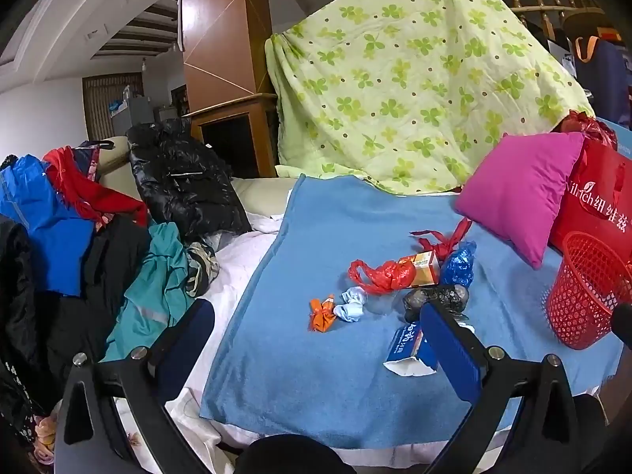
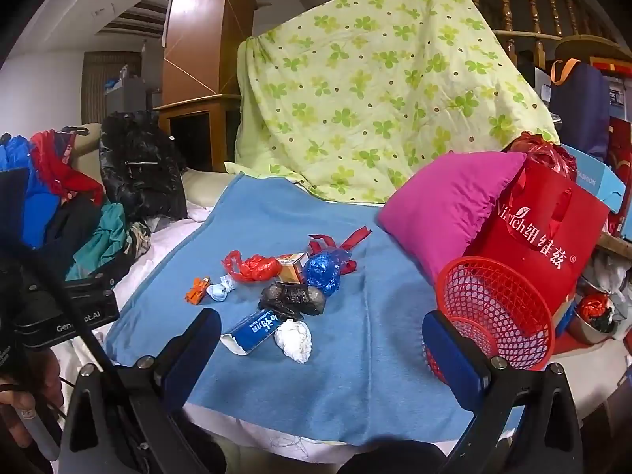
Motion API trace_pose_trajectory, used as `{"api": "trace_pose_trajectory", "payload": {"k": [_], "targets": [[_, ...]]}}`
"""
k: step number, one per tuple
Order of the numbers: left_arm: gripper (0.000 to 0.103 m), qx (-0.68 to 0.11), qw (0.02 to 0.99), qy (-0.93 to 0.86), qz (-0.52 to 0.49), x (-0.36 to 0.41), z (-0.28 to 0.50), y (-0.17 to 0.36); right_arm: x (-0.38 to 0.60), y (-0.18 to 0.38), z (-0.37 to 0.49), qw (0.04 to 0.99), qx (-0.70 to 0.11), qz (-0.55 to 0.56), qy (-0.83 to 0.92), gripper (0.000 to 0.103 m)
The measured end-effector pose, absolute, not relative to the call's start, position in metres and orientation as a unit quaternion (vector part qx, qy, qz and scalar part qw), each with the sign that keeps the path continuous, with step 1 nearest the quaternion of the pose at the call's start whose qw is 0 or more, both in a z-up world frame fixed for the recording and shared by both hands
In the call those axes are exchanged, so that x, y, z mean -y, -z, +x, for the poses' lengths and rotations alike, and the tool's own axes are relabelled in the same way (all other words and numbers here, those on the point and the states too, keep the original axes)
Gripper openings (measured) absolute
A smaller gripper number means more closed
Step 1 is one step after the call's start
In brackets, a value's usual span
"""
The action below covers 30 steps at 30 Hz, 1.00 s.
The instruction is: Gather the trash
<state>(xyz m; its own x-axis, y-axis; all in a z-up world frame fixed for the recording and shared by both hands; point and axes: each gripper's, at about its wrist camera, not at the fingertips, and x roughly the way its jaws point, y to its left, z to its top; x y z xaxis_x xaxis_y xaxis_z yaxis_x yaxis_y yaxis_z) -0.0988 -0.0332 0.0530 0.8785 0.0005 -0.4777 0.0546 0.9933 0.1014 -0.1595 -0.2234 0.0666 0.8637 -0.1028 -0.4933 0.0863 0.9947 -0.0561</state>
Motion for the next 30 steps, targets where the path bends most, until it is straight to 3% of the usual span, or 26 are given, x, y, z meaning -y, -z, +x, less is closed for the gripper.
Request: {"api": "trace_pose_trajectory", "payload": {"k": [30], "targets": [[0.103,-0.25,0.967,0.016,0.054,0.0302,-0.0949,-0.0445,0.2168,-0.065,-0.1558,0.966,-0.252,-0.037,0.05,0.103]]}}
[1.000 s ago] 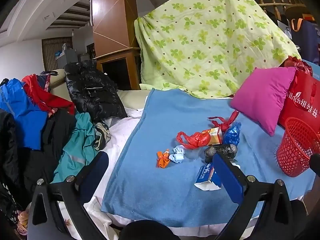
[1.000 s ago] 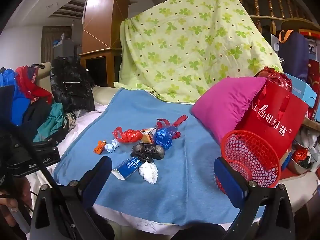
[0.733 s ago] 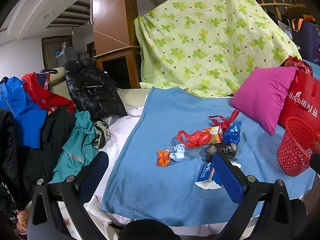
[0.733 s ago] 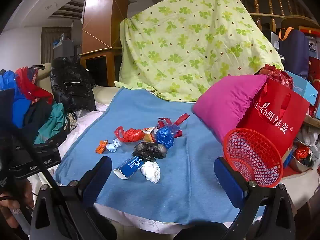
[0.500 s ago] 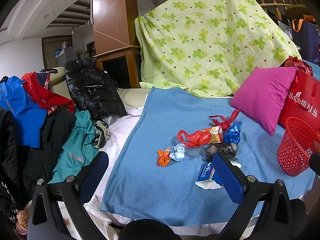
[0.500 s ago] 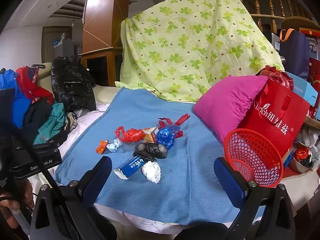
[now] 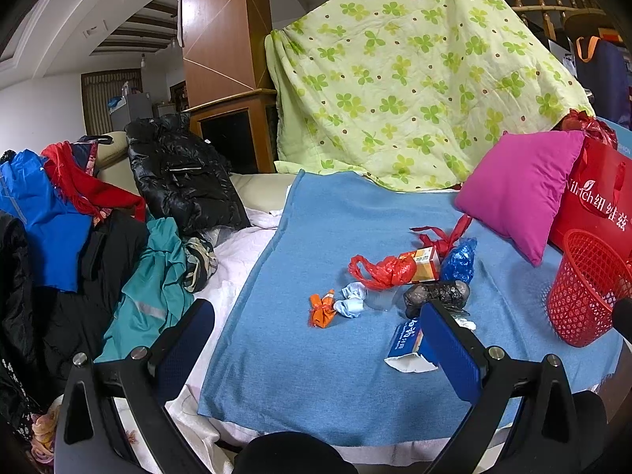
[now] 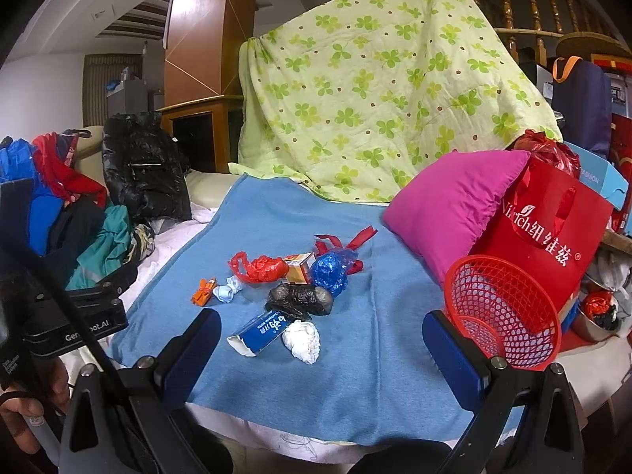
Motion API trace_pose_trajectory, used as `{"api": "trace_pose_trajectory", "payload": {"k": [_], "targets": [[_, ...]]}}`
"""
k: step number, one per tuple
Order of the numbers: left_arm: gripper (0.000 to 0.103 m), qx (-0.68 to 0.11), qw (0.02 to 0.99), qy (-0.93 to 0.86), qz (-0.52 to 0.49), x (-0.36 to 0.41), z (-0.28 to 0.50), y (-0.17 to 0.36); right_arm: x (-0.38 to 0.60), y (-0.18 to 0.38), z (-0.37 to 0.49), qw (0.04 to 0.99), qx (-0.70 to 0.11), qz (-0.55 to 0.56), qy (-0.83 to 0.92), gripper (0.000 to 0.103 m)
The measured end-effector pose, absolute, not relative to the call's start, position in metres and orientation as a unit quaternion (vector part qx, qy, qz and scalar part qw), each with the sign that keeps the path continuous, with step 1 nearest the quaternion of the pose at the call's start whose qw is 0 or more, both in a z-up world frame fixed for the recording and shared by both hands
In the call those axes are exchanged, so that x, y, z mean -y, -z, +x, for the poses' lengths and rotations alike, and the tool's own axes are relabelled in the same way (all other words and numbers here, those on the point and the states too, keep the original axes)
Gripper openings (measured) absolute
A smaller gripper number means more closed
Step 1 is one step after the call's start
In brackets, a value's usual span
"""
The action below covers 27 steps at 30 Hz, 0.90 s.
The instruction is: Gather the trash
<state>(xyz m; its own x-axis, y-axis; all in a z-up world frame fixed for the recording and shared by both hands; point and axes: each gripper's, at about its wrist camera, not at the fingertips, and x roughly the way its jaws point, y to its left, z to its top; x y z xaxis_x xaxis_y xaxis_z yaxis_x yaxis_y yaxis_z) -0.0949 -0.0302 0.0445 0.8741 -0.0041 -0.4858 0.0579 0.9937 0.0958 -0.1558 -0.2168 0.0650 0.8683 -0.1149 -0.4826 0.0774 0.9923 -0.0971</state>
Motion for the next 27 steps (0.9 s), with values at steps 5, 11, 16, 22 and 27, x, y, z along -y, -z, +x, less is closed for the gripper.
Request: {"api": "trace_pose_trajectory", "payload": {"k": [5,11,16,22,27], "targets": [[0.103,-0.251,0.966,0.017,0.052,0.03,-0.095,-0.044,0.218,-0.065,-0.155,0.966,-0.254,-0.027,0.046,0.103],[0.103,-0.254,0.965,0.018,0.054,0.031,-0.094,-0.039,0.215,-0.066,-0.152,0.966,-0.254,-0.032,0.046,0.103],[0.103,-0.261,0.964,0.018,0.054,0.033,-0.089,-0.037,0.221,-0.062,-0.143,0.964,-0.262,-0.015,0.04,0.103],[0.103,-0.281,0.958,0.03,0.051,0.037,-0.073,-0.028,0.229,-0.048,-0.127,0.956,-0.29,-0.006,0.037,0.103],[0.103,-0.351,0.934,0.071,0.017,0.038,-0.044,0.004,0.243,-0.011,-0.099,0.944,-0.328,-0.012,0.031,0.103]]}}
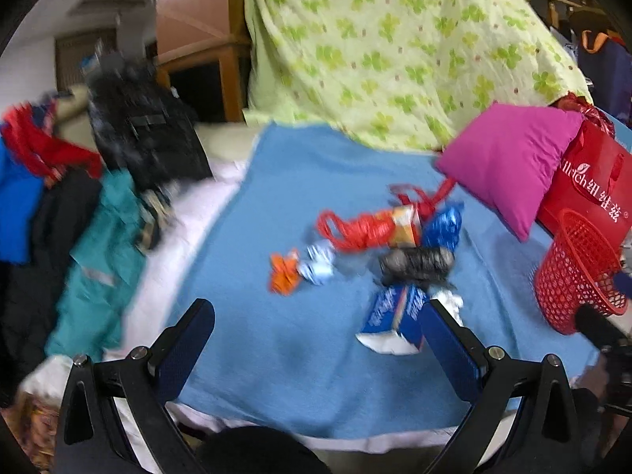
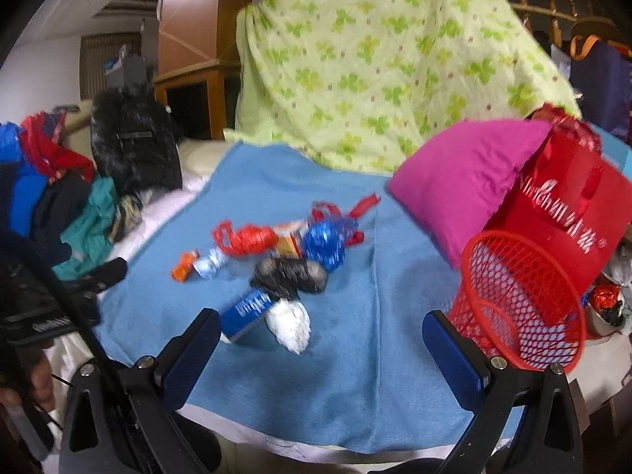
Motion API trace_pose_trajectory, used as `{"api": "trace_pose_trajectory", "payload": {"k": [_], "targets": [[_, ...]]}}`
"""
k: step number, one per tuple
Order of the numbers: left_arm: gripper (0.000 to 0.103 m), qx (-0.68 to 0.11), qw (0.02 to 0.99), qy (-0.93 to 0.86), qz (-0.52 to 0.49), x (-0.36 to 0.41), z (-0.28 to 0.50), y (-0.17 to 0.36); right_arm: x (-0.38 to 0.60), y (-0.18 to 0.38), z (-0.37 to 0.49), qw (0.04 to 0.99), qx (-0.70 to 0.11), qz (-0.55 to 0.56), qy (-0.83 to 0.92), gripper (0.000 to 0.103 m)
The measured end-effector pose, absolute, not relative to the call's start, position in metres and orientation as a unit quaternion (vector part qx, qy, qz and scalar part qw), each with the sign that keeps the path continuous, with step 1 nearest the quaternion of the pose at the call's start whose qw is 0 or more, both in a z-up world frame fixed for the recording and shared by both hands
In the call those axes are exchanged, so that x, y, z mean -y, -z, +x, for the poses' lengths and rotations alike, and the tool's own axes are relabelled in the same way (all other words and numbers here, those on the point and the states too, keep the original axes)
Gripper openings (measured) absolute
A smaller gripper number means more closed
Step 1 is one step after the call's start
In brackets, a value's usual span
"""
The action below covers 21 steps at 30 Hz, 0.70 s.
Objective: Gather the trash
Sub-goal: 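Reach down and grasp the white crumpled tissue with the right tool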
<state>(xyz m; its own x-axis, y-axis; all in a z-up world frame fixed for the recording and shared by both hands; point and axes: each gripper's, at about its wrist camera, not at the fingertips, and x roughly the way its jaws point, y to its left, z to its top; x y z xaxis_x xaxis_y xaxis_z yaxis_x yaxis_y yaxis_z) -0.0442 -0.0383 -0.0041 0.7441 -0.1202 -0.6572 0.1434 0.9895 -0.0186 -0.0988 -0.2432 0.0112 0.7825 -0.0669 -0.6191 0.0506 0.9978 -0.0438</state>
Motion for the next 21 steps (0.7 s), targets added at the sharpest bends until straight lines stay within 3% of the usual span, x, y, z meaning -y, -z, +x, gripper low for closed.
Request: {"api": "trace_pose_trajectory", "payload": {"k": [2,4,11,17,19,21], "targets": [[0.103,-0.372,0.926,0.073,0.01,0.04,-0.034,0.017,0.249,0.01,-0.08,0.94,-0.34,-0.017,0.023,0.099],[0.103,-0.389,0.918,0.073,0.01,0.043,-0.025,0.029,0.251,0.029,-0.061,0.938,-0.347,-0.009,-0.002,0.08],[0.103,-0.435,0.894,0.108,0.007,0.052,-0.004,0.054,0.26,0.099,0.004,0.895,-0.427,0.088,-0.099,0.073],[0.103,-0.469,0.869,0.158,-0.019,0.053,0.018,0.069,0.264,0.133,0.045,0.862,-0.474,0.117,-0.137,0.06],[0.103,-0.478,0.862,0.168,-0.025,0.053,0.025,0.073,0.266,0.146,0.058,0.848,-0.49,0.133,-0.154,0.043],[0.103,-0.488,0.854,0.178,-0.033,0.054,0.032,0.077,0.266,0.155,0.066,0.838,-0.505,0.137,-0.155,0.037]]}}
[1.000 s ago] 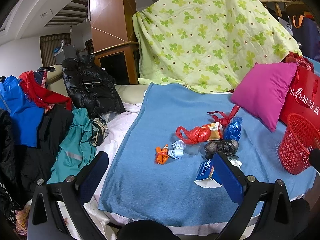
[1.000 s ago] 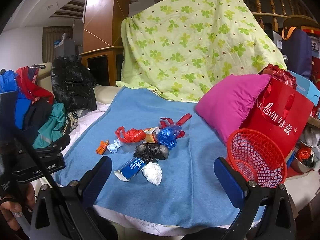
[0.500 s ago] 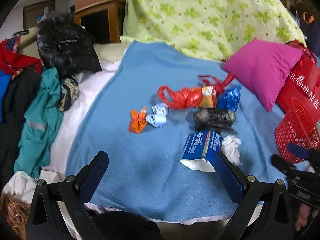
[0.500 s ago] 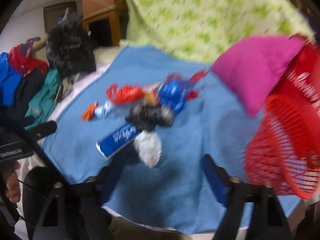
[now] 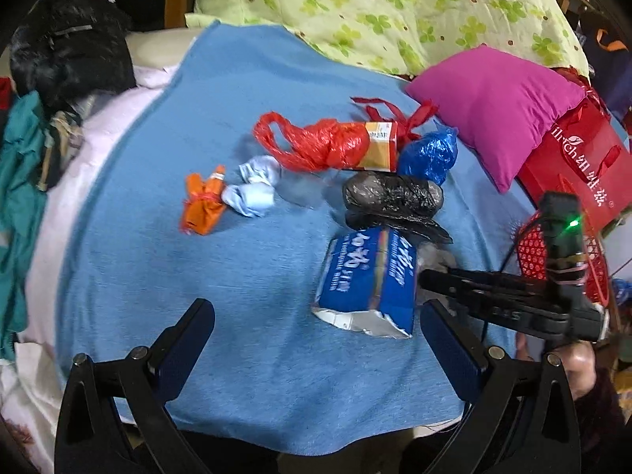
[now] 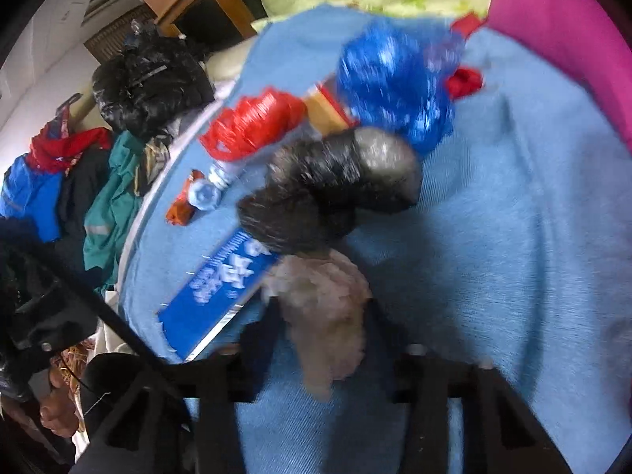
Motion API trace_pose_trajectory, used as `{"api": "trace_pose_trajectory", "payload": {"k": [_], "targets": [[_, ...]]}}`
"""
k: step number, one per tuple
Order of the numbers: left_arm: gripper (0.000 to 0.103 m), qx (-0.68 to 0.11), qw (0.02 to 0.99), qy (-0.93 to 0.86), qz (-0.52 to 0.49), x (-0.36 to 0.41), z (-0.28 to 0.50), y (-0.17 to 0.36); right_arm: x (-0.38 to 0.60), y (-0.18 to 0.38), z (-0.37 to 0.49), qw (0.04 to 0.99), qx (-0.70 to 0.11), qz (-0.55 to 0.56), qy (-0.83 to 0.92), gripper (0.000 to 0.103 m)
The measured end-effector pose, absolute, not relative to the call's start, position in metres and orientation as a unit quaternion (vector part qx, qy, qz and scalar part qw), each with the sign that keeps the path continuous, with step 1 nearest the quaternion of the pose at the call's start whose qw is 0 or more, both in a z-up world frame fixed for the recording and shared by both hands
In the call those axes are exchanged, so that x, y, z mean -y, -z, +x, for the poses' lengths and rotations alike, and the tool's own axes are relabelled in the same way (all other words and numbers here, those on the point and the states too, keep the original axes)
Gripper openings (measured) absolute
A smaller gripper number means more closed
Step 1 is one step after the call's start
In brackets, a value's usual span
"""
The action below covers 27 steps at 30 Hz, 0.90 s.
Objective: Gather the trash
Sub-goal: 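Reach down and grasp the white crumpled tissue with the right tool, then grasp the blue toothpaste box with the left tool while the right tool holds the tissue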
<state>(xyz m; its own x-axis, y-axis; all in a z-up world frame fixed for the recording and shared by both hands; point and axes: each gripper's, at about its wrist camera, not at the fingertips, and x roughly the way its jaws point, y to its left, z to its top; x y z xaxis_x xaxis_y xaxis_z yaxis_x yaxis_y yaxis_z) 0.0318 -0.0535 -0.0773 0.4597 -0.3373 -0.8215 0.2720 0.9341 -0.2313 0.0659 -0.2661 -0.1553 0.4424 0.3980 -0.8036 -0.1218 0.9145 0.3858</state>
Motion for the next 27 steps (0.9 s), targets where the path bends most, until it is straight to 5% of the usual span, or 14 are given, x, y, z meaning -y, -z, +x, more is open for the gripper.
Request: {"api": "trace_pose_trajectory", "payload": {"k": [4,8,13,20,23,26,27], "targets": [[0.103,-0.497,0.843,0.201,-0.042,0.061,0.042,0.082,0.273,0.148,0.06,0.852,-0.483,0.139,-0.148,0.026],[0.103,-0.514,0.827,0.223,-0.039,0.082,0.054,0.095,0.285,0.132,0.042,0.875,-0.456,0.116,-0.11,0.026],[0.085,-0.544,0.807,0.23,-0.03,0.11,0.06,0.118,0.299,0.104,0.02,0.901,-0.411,0.105,-0.09,0.026],[0.08,-0.512,0.834,0.2,0.04,0.141,0.045,0.118,0.314,0.069,-0.013,0.93,-0.347,0.099,-0.073,0.026],[0.065,-0.503,0.841,0.186,0.076,0.151,0.042,0.12,0.321,0.067,-0.019,0.924,-0.354,0.115,-0.086,0.026],[0.063,-0.498,0.843,0.191,0.061,0.148,0.04,0.119,0.318,0.071,-0.015,0.911,-0.37,0.14,-0.114,0.029],[0.063,-0.493,0.847,0.191,0.057,0.145,0.038,0.117,0.315,0.073,-0.013,0.907,-0.379,0.141,-0.118,0.037]]}}
